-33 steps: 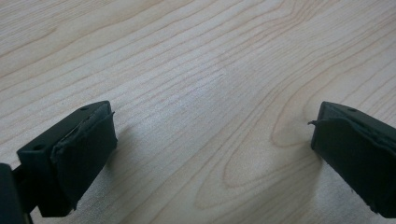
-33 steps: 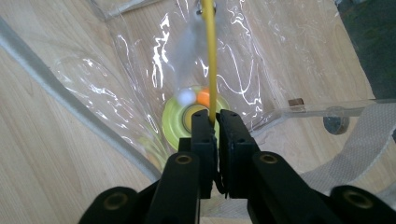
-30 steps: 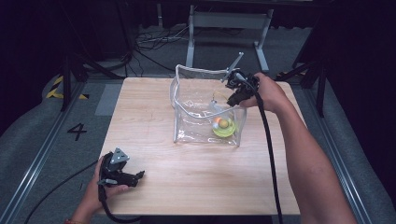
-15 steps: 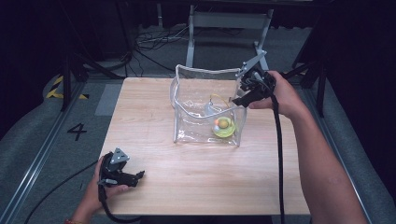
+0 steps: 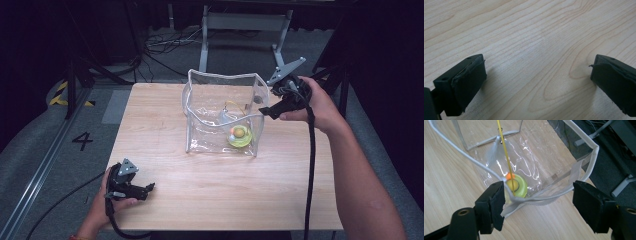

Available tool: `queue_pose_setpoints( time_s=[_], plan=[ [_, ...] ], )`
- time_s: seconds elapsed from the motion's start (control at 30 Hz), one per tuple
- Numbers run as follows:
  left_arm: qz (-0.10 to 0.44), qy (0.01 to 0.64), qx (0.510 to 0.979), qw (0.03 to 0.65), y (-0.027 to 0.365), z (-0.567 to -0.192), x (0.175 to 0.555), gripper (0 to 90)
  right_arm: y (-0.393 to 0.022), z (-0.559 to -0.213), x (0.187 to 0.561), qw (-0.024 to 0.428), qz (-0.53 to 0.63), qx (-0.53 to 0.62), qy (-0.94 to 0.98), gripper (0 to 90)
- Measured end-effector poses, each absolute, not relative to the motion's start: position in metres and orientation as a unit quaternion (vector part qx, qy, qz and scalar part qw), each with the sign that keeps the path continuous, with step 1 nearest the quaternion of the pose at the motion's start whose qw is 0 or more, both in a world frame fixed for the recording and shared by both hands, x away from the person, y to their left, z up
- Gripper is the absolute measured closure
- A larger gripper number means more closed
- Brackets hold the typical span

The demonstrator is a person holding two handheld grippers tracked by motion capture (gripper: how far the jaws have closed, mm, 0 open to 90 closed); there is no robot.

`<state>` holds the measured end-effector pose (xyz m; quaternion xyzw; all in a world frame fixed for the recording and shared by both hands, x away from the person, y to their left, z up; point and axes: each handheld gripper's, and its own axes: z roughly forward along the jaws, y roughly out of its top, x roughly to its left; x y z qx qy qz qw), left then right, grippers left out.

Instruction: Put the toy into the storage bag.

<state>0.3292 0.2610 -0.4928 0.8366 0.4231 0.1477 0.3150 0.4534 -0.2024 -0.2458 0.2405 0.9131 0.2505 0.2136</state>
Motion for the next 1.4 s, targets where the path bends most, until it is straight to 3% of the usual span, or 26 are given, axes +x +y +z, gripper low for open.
queue_pose_setpoints(
  time_s=[0.57, 1.4],
  plan=[
    [0.148, 0.423, 0.837, 0.315, 0.261, -0.493, 0.329, 0.4, -0.233, -0.258, 0.426, 0.226, 0.262, 0.241, 0.907, 25.0],
    [0.148, 0.423, 0.837, 0.315, 0.261, -0.493, 0.329, 0.4, -0.274, -0.330, 0.394, 0.256, 0.238, 0.242, 0.905, 21.4]
  ],
)
